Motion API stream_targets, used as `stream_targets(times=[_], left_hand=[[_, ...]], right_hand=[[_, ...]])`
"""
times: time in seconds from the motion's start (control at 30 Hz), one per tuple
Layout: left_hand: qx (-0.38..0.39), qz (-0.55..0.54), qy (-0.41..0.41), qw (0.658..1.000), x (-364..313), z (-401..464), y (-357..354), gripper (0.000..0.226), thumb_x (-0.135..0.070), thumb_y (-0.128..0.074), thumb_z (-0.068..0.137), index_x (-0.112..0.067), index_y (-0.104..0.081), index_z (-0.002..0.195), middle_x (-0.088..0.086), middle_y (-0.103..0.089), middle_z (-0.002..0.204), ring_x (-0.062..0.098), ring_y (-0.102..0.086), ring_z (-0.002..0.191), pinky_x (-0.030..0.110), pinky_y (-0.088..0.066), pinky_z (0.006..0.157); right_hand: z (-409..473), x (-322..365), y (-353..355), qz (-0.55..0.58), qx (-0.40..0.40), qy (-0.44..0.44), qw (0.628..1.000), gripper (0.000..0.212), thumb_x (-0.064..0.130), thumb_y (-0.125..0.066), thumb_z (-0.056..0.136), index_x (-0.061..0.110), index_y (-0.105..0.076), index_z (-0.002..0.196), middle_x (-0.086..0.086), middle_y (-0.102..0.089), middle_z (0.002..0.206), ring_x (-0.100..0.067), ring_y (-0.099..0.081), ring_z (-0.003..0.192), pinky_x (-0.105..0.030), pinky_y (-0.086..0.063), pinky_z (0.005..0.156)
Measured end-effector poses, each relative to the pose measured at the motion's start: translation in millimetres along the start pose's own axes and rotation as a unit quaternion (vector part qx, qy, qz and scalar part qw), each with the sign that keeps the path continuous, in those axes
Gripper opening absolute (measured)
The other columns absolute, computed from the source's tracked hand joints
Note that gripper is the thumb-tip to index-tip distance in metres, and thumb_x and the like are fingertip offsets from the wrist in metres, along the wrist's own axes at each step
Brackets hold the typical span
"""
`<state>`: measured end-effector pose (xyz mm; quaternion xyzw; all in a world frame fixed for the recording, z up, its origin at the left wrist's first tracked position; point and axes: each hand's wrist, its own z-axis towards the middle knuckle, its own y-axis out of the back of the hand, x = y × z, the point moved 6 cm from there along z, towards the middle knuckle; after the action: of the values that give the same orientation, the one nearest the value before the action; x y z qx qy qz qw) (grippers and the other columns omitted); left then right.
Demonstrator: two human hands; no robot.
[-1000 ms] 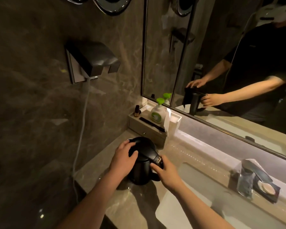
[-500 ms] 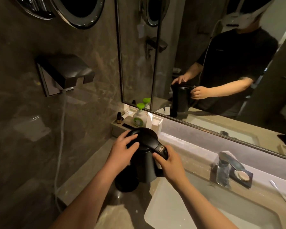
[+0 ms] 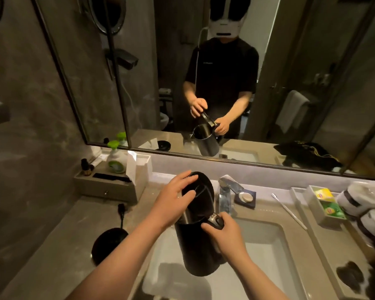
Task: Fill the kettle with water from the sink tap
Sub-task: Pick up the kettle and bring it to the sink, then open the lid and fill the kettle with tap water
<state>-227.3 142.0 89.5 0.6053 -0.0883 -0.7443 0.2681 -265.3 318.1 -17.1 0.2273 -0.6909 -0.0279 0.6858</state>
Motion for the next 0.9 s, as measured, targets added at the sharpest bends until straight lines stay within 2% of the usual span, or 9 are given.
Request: stream_targets(times=[0.07, 0.17, 0.27, 0.37, 0.43, 0.57, 0.73, 0.83, 0.9], left_hand=[[0.012, -0.019, 0.014, 1.000, 6.5, 4.4, -19.5, 0.041, -0.024, -0.055, 0.088, -0.034, -0.057, 0.127, -0.012, -0.048, 0.139, 0.001, -0.037, 0.128, 0.029, -0.030, 0.106], [0.030, -0.021, 0.052, 0.998, 26.5, 9.9, -46.7, 0.034, -0.025, -0.057, 0.090, -0.027, -0.060, 0.124, -0.006, -0.058, 0.128, 0.010, -0.050, 0.119, 0.039, -0.040, 0.101], [0.072, 0.029, 0.081, 0.994, 49.5, 17.3, -74.9, 0.035, -0.019, -0.056, 0.090, -0.020, -0.060, 0.125, 0.001, -0.061, 0.126, 0.016, -0.054, 0.116, 0.037, -0.042, 0.099], [0.117, 0.079, 0.079, 0.987, 57.8, 32.7, -102.2, 0.037, -0.022, -0.053, 0.090, -0.021, -0.058, 0.126, 0.001, -0.061, 0.128, 0.015, -0.055, 0.113, 0.034, -0.043, 0.096], [0.141, 0.117, 0.064, 0.981, 57.3, 49.7, -119.4, 0.039, -0.025, -0.052, 0.089, -0.023, -0.058, 0.127, 0.001, -0.060, 0.130, 0.017, -0.054, 0.115, 0.034, -0.043, 0.095], [0.166, 0.220, 0.015, 0.961, 58.5, 90.7, -149.8, 0.043, -0.028, -0.054, 0.087, -0.024, -0.054, 0.130, 0.002, -0.054, 0.135, 0.020, -0.051, 0.118, 0.034, -0.041, 0.095], [0.176, 0.303, -0.046, 0.935, 67.6, 129.6, -182.5, 0.051, -0.030, -0.056, 0.087, -0.026, -0.046, 0.137, -0.002, -0.039, 0.148, 0.024, -0.043, 0.126, 0.039, -0.039, 0.099], [0.187, 0.320, -0.089, 0.925, 70.8, 144.1, -197.8, 0.044, -0.034, -0.057, 0.085, -0.027, -0.053, 0.129, -0.002, -0.047, 0.138, 0.024, -0.044, 0.119, 0.037, -0.042, 0.088], [0.203, 0.350, -0.098, 0.909, 76.1, 149.6, -206.1, 0.042, -0.040, -0.057, 0.084, -0.027, -0.056, 0.124, 0.000, -0.049, 0.134, 0.024, -0.043, 0.119, 0.037, -0.041, 0.087]], right_hand=[[-5.0, -19.1, 22.0, 0.003, -0.023, -0.025, 0.999, 0.022, 0.033, -0.083, 0.068, 0.024, -0.066, 0.080, 0.017, -0.073, 0.077, 0.000, -0.067, 0.070, -0.026, -0.047, 0.061], [-13.2, -51.5, 55.2, 0.005, -0.060, -0.072, 0.996, 0.028, 0.033, -0.083, 0.067, 0.017, -0.061, 0.072, 0.005, -0.070, 0.067, -0.009, -0.062, 0.060, -0.030, -0.047, 0.058], [-18.6, -81.8, 81.0, 0.027, -0.066, -0.111, 0.991, 0.027, 0.028, -0.082, 0.069, 0.016, -0.059, 0.070, 0.004, -0.067, 0.061, -0.011, -0.057, 0.055, -0.032, -0.047, 0.057], [-17.3, -106.4, 96.9, 0.047, -0.060, -0.140, 0.987, 0.020, 0.021, -0.080, 0.074, 0.012, -0.063, 0.078, 0.004, -0.065, 0.059, -0.011, -0.055, 0.053, -0.029, -0.046, 0.054], [-12.2, -120.7, 102.5, 0.059, -0.056, -0.157, 0.984, 0.022, 0.019, -0.079, 0.076, 0.006, -0.062, 0.083, 0.001, -0.062, 0.061, -0.013, -0.053, 0.053, -0.030, -0.046, 0.054], [4.8, -140.4, 105.1, 0.075, -0.046, -0.179, 0.980, 0.023, 0.020, -0.078, 0.077, 0.006, -0.063, 0.087, -0.001, -0.061, 0.064, -0.016, -0.054, 0.056, -0.031, -0.048, 0.057], [29.3, -149.8, 102.9, 0.074, -0.030, -0.172, 0.982, 0.035, 0.024, -0.080, 0.073, 0.001, -0.061, 0.092, -0.003, -0.060, 0.066, -0.014, -0.054, 0.055, -0.031, -0.047, 0.056], [41.5, -157.7, 102.0, 0.072, -0.027, -0.176, 0.981, 0.034, 0.018, -0.080, 0.076, -0.003, -0.060, 0.095, -0.007, -0.060, 0.070, -0.016, -0.054, 0.058, -0.030, -0.049, 0.056], [48.5, -162.7, 102.4, 0.071, -0.028, -0.178, 0.981, 0.034, 0.016, -0.080, 0.077, -0.004, -0.061, 0.097, -0.008, -0.060, 0.073, -0.017, -0.055, 0.060, -0.029, -0.050, 0.057]])
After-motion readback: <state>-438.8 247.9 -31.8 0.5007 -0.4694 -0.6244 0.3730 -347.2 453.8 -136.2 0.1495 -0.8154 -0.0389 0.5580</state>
